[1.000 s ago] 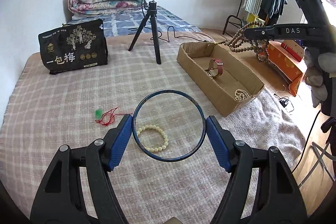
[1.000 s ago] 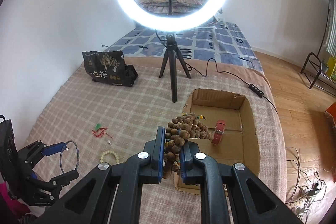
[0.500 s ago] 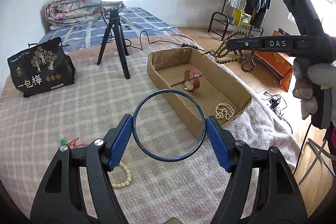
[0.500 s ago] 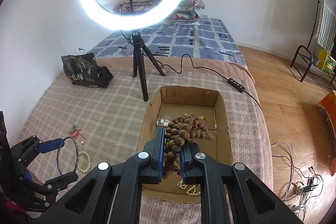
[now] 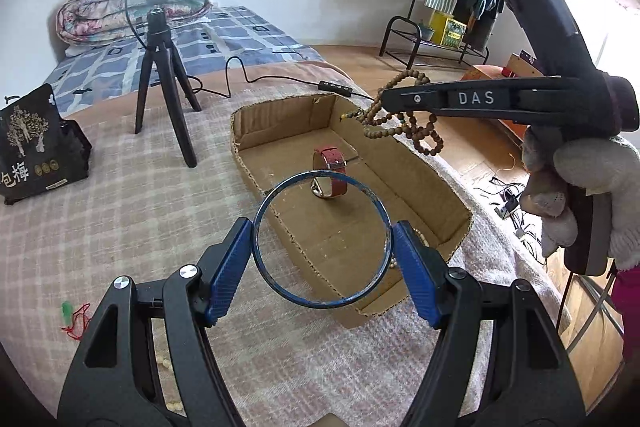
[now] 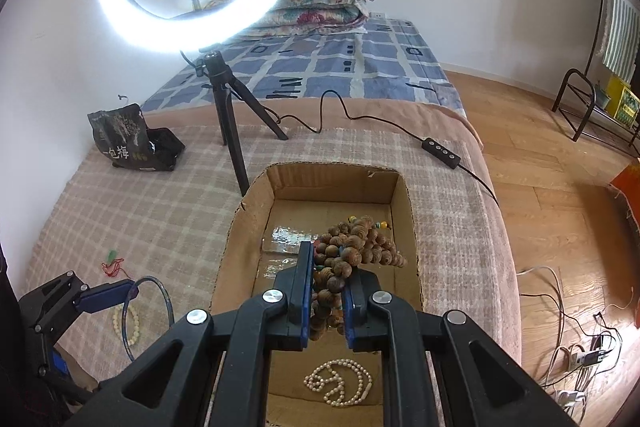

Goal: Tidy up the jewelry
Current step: 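Carry the bangle and bead strand over the cardboard box with both tools, then open the left tool over the box while the right tool releases the beads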

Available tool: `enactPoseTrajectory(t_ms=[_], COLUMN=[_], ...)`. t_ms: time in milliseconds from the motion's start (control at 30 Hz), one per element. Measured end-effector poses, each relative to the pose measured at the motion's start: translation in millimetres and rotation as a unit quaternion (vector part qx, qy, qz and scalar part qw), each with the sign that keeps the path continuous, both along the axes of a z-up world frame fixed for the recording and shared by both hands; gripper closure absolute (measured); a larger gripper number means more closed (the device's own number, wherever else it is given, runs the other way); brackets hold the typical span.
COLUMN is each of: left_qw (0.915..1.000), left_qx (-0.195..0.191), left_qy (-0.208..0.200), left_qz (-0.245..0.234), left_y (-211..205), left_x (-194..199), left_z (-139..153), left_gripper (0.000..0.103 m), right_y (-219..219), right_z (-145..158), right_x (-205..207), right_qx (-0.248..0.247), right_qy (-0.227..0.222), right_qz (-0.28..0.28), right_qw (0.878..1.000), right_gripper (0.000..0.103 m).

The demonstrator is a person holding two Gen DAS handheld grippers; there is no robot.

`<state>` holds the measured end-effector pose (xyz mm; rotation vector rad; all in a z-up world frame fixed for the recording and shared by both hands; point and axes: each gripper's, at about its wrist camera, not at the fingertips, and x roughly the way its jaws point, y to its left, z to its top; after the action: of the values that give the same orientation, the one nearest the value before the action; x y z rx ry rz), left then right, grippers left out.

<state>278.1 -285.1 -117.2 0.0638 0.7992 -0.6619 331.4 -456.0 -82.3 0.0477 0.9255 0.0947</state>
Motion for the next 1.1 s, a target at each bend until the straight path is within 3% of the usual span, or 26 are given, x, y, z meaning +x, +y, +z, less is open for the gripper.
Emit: enactPoseTrajectory(t_ms=[667,767,900,1000,1033,1100], left_qw=[0.9998,0.9996,0.9994,0.9995,0.9995,0.9996], left_qx=[-0.006,-0.003,-0.003,-0.003,-0.001,0.0], left_qy=[0.013,0.024,0.032,0.03,0.029,0.028], left_qz=[-0.011,-0.014,-0.01,-0.009,-0.009,-0.009], left_y=[-38.5,-41.6,-41.6,-39.8,-39.2,-37.7], left_x=[19.5,21.2,22.7,21.5,21.0,19.7], left_z=[-16.6,-19.0,-19.8,-20.0,-20.2,-19.8], left_gripper=[0.03,0.022,0.012,0.012,0.012,0.012], right_y=[-12.2,-12.7,-15.4,-15.7,-15.8,-16.6], right_z=[-35.8,-35.7,-33.5,-30.1,-28.9,-26.9], right_x=[36.1,36.2,35.1,32.7,32.0,30.4], right_qx=[0.012,0.013,0.019,0.012,0.009,0.01], right_qy=[0.029,0.027,0.017,0.009,0.006,0.002], right_qz=[-0.007,-0.01,-0.019,-0.029,-0.033,-0.037], right_qw=[0.999,0.999,0.999,0.999,0.999,0.999], right_gripper=[0.092,0.09,0.057,0.033,0.028,0.028])
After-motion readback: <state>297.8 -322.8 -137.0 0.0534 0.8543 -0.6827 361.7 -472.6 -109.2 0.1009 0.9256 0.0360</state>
